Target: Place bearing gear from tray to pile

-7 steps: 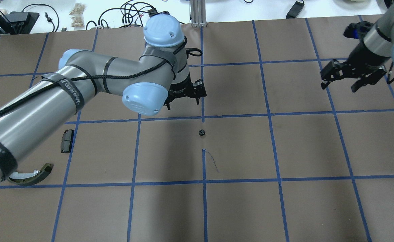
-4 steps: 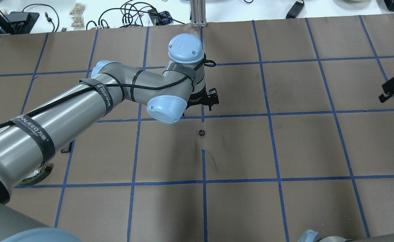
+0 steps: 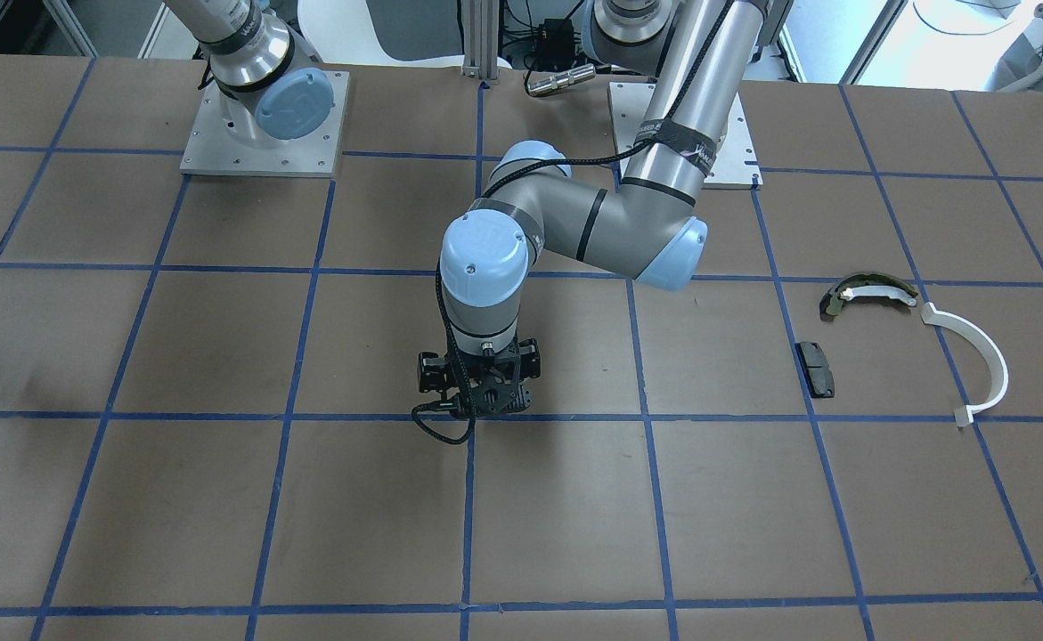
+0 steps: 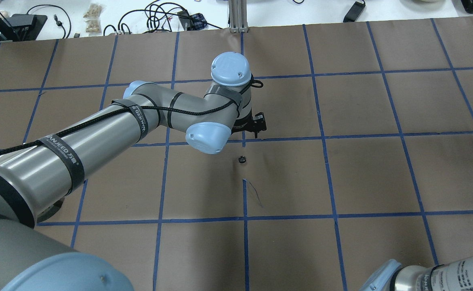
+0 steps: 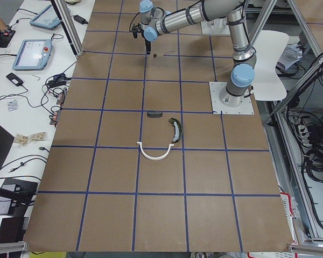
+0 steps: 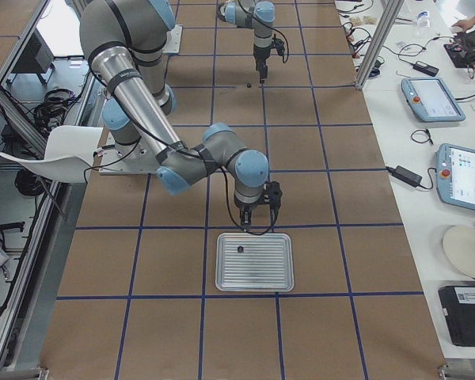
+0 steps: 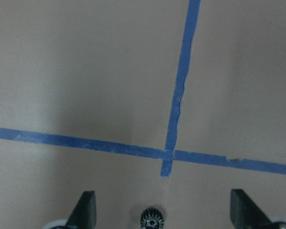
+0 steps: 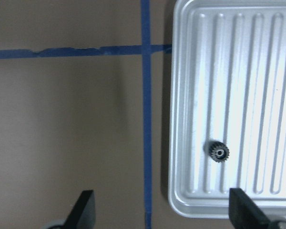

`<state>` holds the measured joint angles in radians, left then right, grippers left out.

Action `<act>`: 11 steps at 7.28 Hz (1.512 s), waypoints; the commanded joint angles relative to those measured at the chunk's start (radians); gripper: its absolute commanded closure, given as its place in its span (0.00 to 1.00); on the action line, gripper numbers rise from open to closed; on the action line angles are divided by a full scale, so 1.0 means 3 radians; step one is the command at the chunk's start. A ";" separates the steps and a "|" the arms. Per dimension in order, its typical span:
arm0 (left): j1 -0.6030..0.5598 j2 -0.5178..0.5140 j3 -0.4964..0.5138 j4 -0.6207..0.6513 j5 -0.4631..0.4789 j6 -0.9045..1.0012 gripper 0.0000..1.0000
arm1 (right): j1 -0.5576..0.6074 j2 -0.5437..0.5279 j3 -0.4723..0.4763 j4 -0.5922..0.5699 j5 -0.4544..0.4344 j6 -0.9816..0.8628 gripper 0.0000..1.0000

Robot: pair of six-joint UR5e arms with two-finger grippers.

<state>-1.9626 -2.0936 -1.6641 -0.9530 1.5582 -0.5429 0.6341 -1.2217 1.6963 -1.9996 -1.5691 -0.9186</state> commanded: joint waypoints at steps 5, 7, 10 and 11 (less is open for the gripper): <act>-0.0070 -0.0047 -0.0282 0.0144 -0.0045 -0.0189 0.01 | -0.0058 0.0717 -0.0336 -0.0171 -0.0169 -0.0026 0.11; -0.0075 -0.0042 -0.0282 0.0139 -0.0040 -0.0174 0.68 | -0.0058 0.0754 -0.0347 -0.0166 -0.0235 -0.0021 0.22; -0.0075 0.0004 -0.0302 0.0134 -0.0035 -0.0180 1.00 | -0.0058 0.0764 -0.0326 -0.0166 -0.0261 -0.0011 0.44; -0.0070 0.0035 -0.0277 0.0129 -0.0030 -0.0169 1.00 | -0.0058 0.0764 -0.0321 -0.0166 -0.0302 -0.0006 0.45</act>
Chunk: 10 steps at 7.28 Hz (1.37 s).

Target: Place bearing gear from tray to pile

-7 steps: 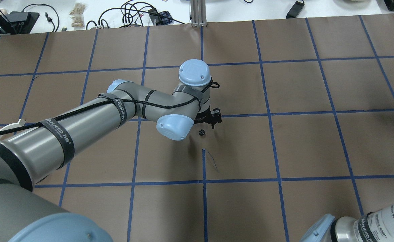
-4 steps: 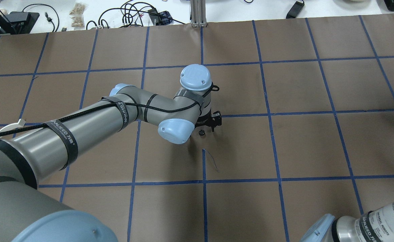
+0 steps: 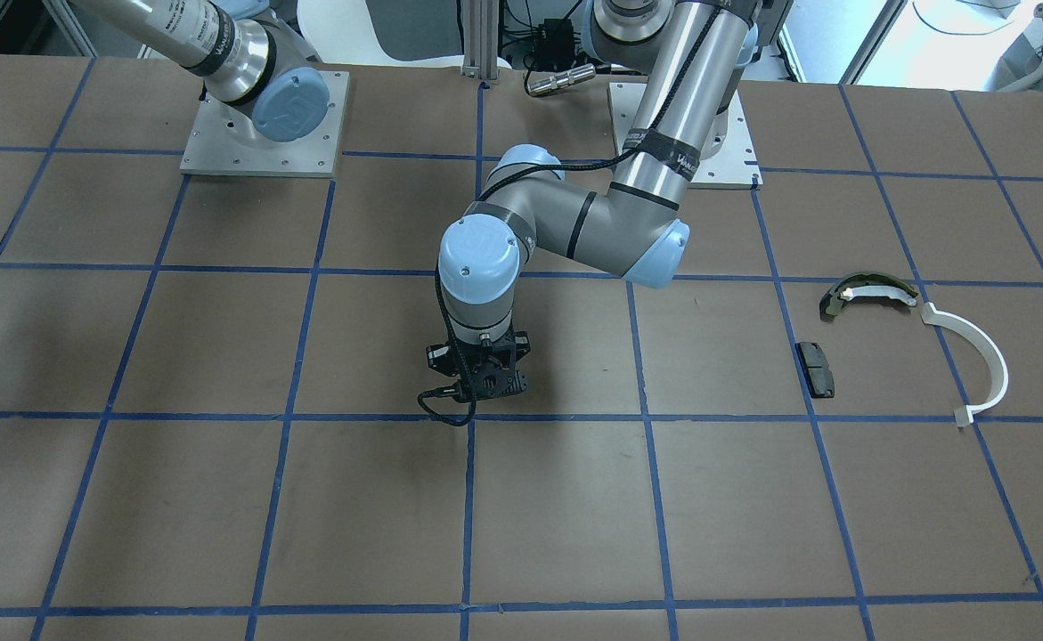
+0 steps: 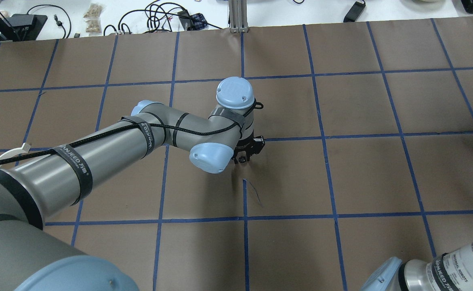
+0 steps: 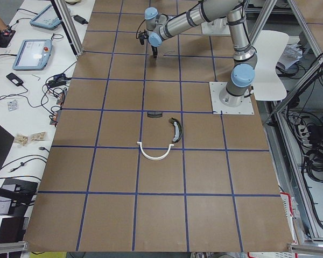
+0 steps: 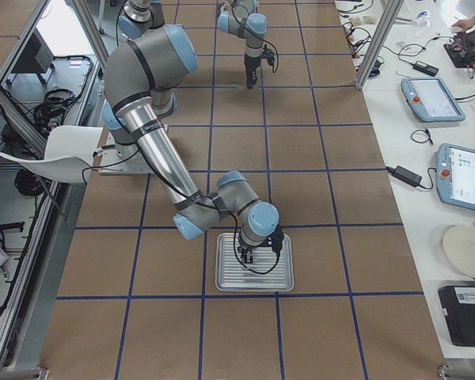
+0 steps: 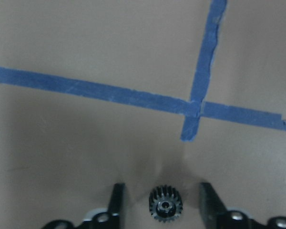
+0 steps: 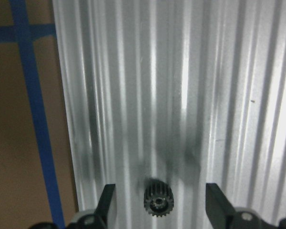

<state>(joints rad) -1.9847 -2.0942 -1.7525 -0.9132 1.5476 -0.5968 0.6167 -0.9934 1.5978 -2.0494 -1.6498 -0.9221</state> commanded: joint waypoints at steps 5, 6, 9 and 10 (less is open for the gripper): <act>0.0895 0.0415 0.0069 -0.0508 -0.0066 0.0987 1.00 | 0.0000 0.0013 0.0017 0.0020 -0.0175 0.0011 0.83; 0.1177 0.0471 0.0043 -0.0647 0.0040 0.1478 1.00 | 0.0000 0.0013 0.0012 0.0046 -0.0242 0.0001 0.97; 0.2113 0.0655 -0.0058 -0.0878 0.0368 0.2860 1.00 | 0.0030 -0.0129 -0.0044 0.0214 -0.0396 -0.0015 1.00; 0.2435 0.0666 -0.0170 -0.0838 0.0480 0.3334 1.00 | 0.0071 -0.0287 -0.0064 0.0387 -0.0346 -0.0005 1.00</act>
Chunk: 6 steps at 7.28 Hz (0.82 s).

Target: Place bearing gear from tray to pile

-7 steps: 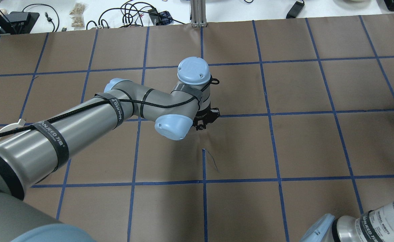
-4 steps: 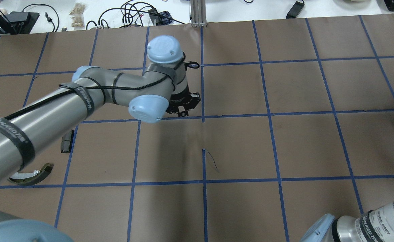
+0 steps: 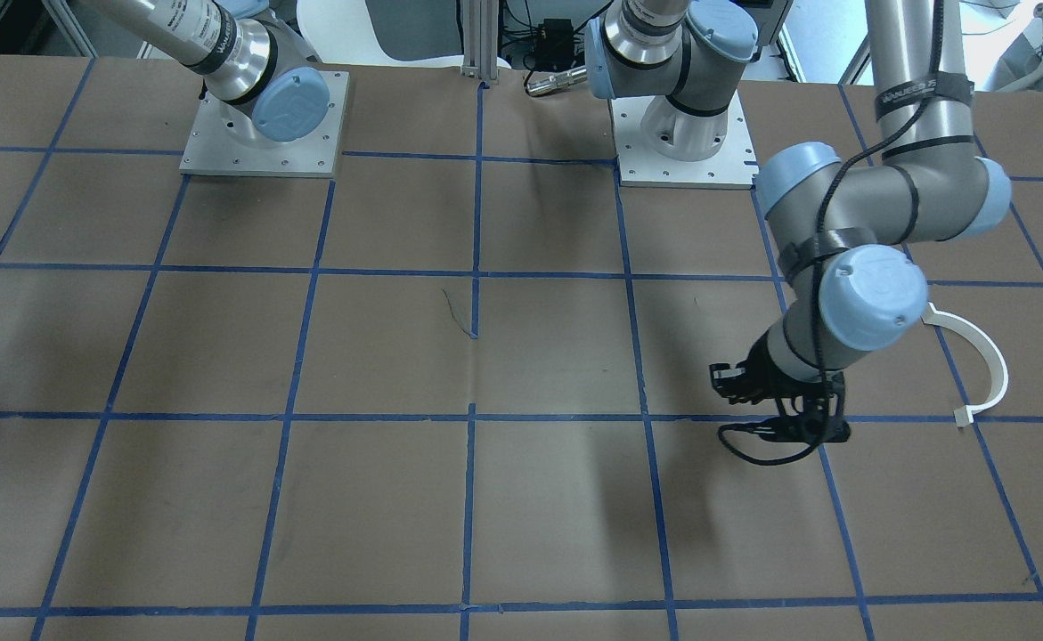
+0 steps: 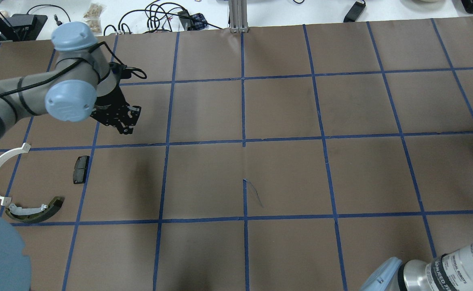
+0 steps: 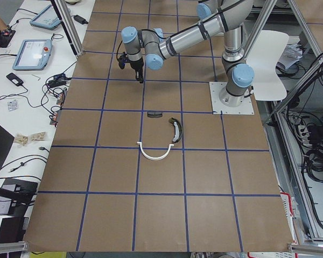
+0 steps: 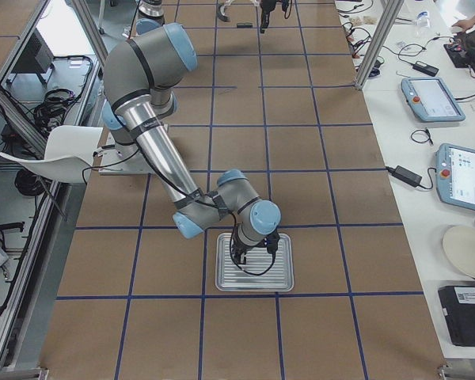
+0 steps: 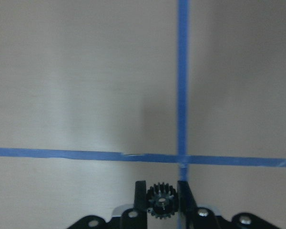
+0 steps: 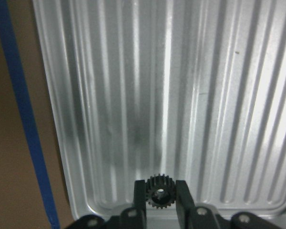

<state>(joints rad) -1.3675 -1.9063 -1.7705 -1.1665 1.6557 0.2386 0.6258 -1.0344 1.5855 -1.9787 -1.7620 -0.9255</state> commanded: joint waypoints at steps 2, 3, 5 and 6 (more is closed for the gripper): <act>0.1149 0.0039 -0.0290 0.0063 0.0116 0.1400 1.00 | 0.0493 -0.0462 -0.0008 0.0565 0.0315 0.0286 1.00; 0.1365 0.0009 -0.0331 0.0155 0.0116 0.1570 1.00 | 0.0835 -0.0570 0.0017 0.0653 0.0411 0.0718 1.00; 0.1409 -0.0093 -0.0347 0.0355 0.0116 0.1557 1.00 | 0.1505 -0.0683 0.0033 0.0777 0.0703 0.1653 1.00; 0.1409 -0.0104 -0.0347 0.0350 0.0111 0.1557 0.01 | 0.1807 -0.0694 0.0033 0.0782 0.0921 0.2205 1.00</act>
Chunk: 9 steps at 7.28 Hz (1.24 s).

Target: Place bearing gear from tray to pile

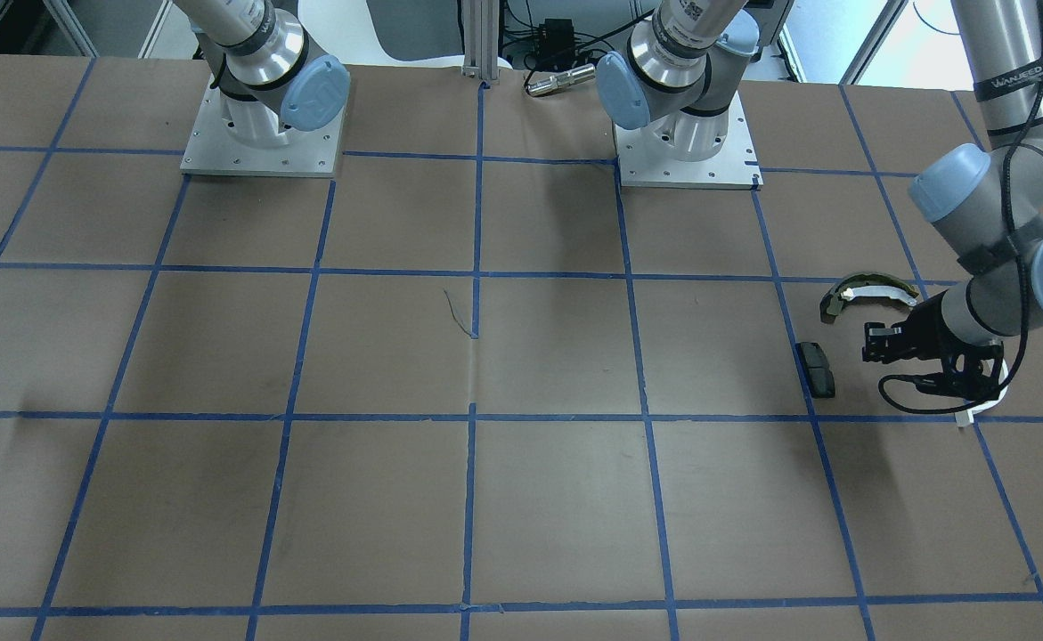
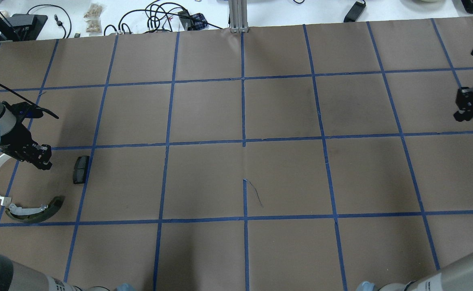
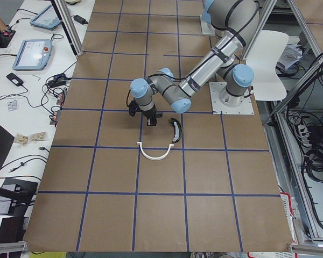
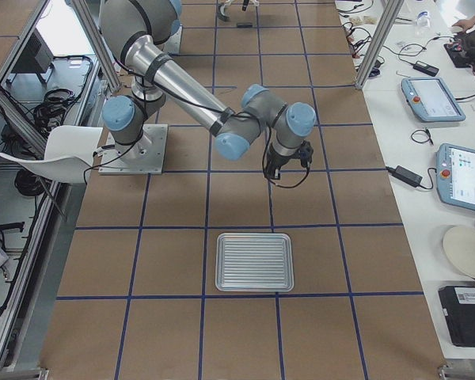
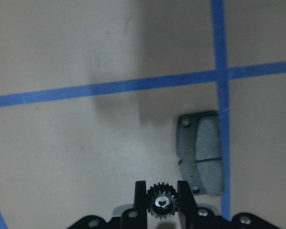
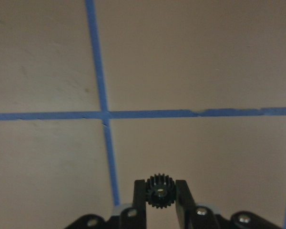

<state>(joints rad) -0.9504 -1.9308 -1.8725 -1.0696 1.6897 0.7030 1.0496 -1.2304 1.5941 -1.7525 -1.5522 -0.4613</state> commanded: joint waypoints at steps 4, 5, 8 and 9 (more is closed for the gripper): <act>-0.0618 0.0365 0.0431 -0.0803 -0.0074 -0.0743 0.00 | 0.1918 0.0020 0.0004 -0.0226 0.0668 0.2868 1.00; -0.0904 0.0442 0.0762 -0.1247 -0.0408 -0.1219 0.00 | 0.2139 0.0097 0.0004 -0.0344 0.0811 0.3140 1.00; -0.1927 0.0509 0.1674 -0.1813 -0.0422 -0.2320 0.00 | 0.2565 0.0363 0.0141 -0.0860 0.0934 0.3419 1.00; -0.2112 0.0570 0.1660 -0.1890 -0.0391 -0.2465 0.00 | 0.2616 0.0363 0.0360 -0.1090 0.1026 0.3429 1.00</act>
<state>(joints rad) -1.4922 -1.7821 -1.4073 -1.5931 1.5660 0.0485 1.8060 -1.1334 1.6386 -1.9981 -1.2740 0.5528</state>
